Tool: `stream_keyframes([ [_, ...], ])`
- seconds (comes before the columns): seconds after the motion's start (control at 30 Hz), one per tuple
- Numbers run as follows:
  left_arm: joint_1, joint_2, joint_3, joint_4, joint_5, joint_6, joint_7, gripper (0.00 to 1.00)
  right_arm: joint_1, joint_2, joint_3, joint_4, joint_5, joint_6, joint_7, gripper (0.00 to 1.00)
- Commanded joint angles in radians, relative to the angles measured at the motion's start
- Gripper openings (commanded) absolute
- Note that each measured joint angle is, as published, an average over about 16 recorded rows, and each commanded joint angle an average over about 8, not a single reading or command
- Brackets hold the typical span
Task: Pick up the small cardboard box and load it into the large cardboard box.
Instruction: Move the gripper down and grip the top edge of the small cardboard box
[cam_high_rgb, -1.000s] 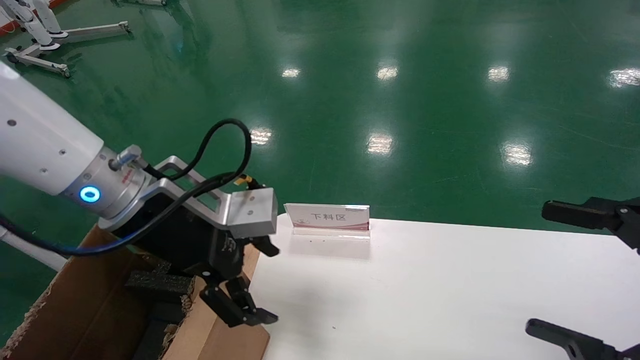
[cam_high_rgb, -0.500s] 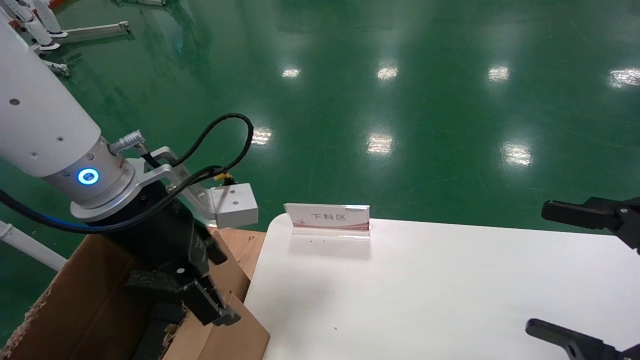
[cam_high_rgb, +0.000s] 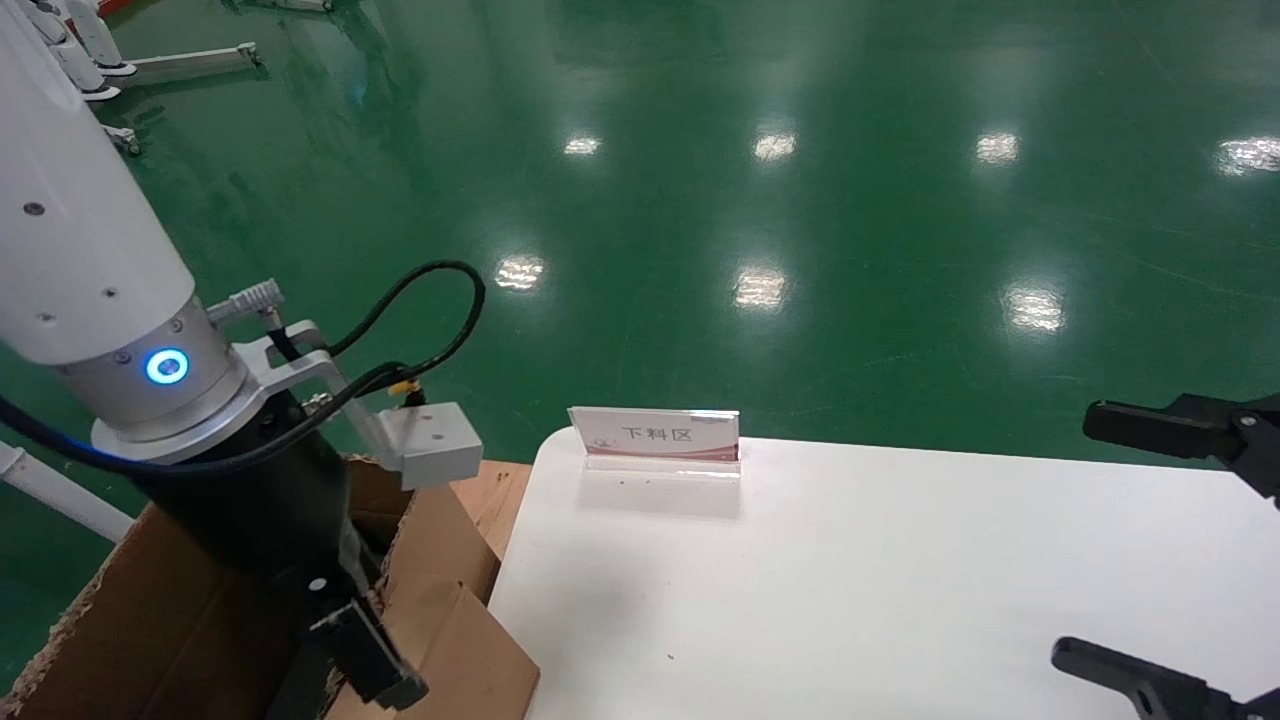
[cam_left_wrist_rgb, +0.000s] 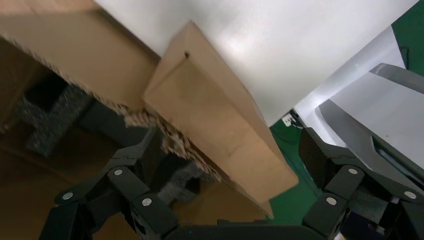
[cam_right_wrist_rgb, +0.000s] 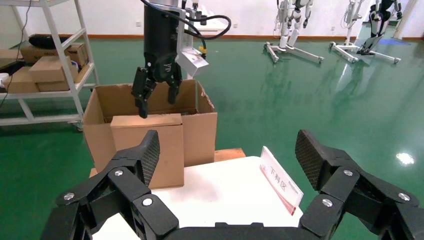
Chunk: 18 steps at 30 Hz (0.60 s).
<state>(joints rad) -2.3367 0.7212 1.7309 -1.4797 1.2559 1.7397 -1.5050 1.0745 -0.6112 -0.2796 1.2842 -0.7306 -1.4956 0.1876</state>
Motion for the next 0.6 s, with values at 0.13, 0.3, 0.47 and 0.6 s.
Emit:
stream_keyframes([
  [0.13,-0.019,0.009,0.053,0.0,-0.022,0.0,-0.033,1.0,0.0,0.0,0.0,0.0,0.0,0.0,0.0,1.0],
  [0.3,-0.02,0.016,0.089,0.0,-0.033,-0.002,-0.055,1.0,0.0,0.0,0.0,0.0,0.0,0.0,0.0,1.0],
  [0.47,-0.008,0.023,0.115,0.0,-0.038,-0.013,-0.073,1.0,0.0,0.0,0.0,0.0,0.0,0.0,0.0,1.0],
  [0.6,0.006,0.025,0.127,0.0,-0.037,-0.028,-0.081,1.0,0.0,0.0,0.0,0.0,0.0,0.0,0.0,1.0],
])
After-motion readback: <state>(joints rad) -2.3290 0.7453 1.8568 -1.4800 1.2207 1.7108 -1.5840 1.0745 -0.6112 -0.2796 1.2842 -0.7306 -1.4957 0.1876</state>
